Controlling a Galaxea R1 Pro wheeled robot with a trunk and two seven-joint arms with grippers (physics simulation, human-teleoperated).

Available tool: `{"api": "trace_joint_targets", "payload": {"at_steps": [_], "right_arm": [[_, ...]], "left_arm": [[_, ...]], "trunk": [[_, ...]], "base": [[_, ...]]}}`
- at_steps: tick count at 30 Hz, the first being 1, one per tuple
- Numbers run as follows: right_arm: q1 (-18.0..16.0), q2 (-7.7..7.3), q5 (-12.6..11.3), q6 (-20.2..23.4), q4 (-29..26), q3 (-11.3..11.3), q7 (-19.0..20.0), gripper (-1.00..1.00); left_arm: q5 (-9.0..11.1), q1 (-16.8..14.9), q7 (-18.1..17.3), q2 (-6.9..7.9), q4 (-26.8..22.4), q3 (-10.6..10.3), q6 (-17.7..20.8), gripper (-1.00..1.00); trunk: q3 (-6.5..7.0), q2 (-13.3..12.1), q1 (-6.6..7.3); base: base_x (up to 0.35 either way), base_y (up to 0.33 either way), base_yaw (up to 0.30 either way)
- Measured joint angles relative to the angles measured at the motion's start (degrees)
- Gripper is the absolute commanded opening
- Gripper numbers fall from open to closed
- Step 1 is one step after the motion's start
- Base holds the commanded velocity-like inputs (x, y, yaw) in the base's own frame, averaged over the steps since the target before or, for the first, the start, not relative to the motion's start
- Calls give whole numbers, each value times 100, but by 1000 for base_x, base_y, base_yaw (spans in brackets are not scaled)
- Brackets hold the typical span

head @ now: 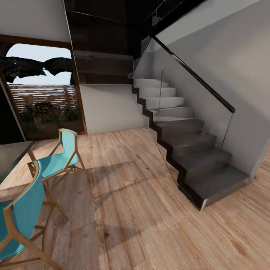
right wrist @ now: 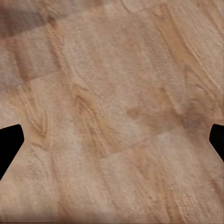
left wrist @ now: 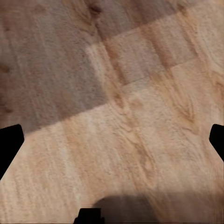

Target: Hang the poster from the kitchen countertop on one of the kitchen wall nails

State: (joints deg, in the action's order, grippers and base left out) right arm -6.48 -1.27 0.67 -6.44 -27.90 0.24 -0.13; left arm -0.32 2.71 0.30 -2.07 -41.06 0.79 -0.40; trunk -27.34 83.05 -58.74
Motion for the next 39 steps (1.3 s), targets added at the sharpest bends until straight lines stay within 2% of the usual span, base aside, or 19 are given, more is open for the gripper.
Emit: {"api": "trace_joint_targets", "payload": {"at_steps": [9, 18, 29, 39], "right_arm": [[0, 5, -1, -4, 0, -3, -8, 100], [0, 23, 4, -7, 9, 0, -11, 100], [0, 31, 7, -7, 24, 0, -11, 100], [1, 32, 129, -16, 325, 16, -11, 100]], "left_arm": [[0, 0, 2, 24, 5, 1, 0, 100], [9, 0, 9, 23, 193, 2, -7, 100], [16, 0, 10, 27, 202, 123, -8, 100], [19, 0, 10, 27, 225, 127, -8, 100]], "trunk": [[-3, 0, 1], [-3, 0, 1], [-3, 0, 1], [-3, 0, 1]], "base": [[-183, -163, 205], [-10, -10, 292], [0, 0, 295], [0, 0, 295]]}}
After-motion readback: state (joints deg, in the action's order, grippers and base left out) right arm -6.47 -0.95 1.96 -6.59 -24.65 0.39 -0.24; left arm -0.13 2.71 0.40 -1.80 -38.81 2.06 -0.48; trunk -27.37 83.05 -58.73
